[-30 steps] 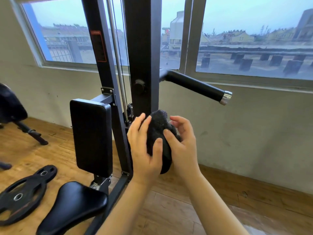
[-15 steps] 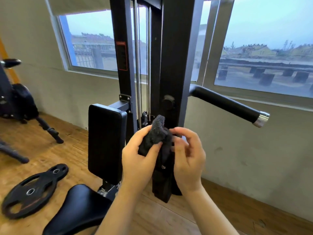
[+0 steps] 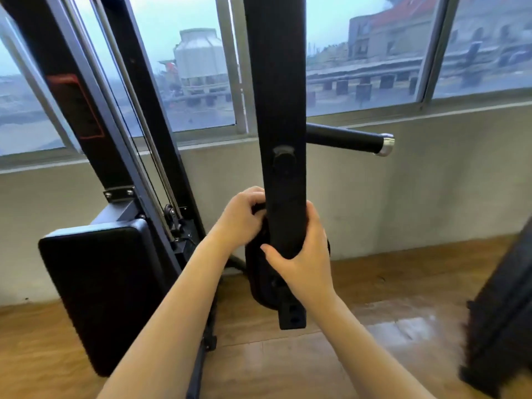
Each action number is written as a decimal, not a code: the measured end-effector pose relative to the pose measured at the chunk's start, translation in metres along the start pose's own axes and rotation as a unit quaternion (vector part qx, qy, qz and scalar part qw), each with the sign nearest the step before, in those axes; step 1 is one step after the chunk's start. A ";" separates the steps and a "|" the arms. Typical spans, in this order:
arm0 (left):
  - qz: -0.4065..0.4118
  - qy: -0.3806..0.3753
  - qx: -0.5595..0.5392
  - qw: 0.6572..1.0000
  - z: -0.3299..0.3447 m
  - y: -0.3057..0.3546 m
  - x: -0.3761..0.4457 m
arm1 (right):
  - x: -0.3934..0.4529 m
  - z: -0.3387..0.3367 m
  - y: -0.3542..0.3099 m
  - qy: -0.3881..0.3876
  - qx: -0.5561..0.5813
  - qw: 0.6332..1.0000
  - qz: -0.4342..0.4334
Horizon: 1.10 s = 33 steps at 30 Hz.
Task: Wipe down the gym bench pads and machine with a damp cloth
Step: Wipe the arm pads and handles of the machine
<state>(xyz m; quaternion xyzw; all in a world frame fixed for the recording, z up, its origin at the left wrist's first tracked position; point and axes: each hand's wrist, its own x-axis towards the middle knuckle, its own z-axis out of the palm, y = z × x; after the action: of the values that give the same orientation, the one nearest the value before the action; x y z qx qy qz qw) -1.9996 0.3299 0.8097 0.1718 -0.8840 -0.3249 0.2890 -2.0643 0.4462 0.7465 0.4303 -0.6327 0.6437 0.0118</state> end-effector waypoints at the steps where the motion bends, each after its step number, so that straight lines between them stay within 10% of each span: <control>1: 0.017 0.024 0.003 1.000 0.003 -0.004 -0.004 | -0.001 0.001 -0.002 0.012 -0.011 1.000 0.001; 8: 0.031 0.212 -0.048 0.976 0.034 -0.031 -0.058 | -0.009 -0.002 -0.001 0.055 -0.012 0.998 -0.006; 23: 0.204 0.111 0.240 0.942 0.102 -0.093 -0.103 | -0.009 -0.014 0.010 0.073 -0.058 0.996 -0.003; 33: 0.121 0.221 0.034 0.967 0.068 -0.077 -0.087 | -0.011 0.002 0.008 0.073 -0.036 0.997 -0.010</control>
<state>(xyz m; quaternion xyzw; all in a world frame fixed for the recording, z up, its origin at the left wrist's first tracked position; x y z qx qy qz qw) -1.9658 0.3489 0.6809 0.1412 -0.8227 -0.2112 0.5085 -2.0606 0.4489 0.7338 0.3880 -0.6485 0.6500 0.0799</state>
